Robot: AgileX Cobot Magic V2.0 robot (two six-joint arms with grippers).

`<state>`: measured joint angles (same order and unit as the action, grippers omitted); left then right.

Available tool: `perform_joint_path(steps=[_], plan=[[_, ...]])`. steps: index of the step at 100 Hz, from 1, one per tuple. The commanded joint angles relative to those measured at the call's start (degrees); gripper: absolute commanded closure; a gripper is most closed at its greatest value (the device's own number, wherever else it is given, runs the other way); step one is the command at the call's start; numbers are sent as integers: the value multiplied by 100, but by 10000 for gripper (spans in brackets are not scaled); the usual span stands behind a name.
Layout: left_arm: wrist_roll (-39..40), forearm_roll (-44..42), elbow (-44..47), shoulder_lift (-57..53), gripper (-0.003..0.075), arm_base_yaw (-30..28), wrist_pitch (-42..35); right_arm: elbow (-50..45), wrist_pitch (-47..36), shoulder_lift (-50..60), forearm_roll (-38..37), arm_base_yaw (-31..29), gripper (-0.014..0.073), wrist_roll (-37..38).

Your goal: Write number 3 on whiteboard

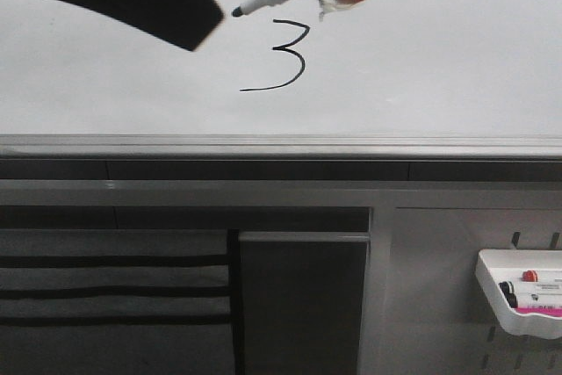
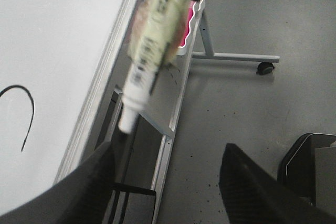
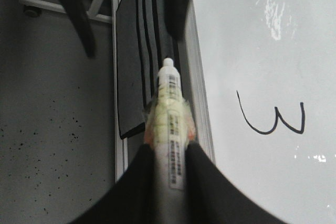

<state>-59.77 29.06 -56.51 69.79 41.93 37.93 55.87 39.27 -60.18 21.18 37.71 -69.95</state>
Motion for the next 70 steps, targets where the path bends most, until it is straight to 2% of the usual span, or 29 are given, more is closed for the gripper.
perform_joint_path(steps=[1,21,47,70], plan=[[-38,180,-507,317,314,70,-352,142,-282,109,83,96,574,-89],[-517,180,-1134,934,314,70,90,142,-255,109,83,134,574,-366],[-966,191,-1230,964,317,70,417,142,-255,109,57,134,574,-366],[-1104,202,-1255,964,446,233,531,142,-255,99,57,134,574,-366]])
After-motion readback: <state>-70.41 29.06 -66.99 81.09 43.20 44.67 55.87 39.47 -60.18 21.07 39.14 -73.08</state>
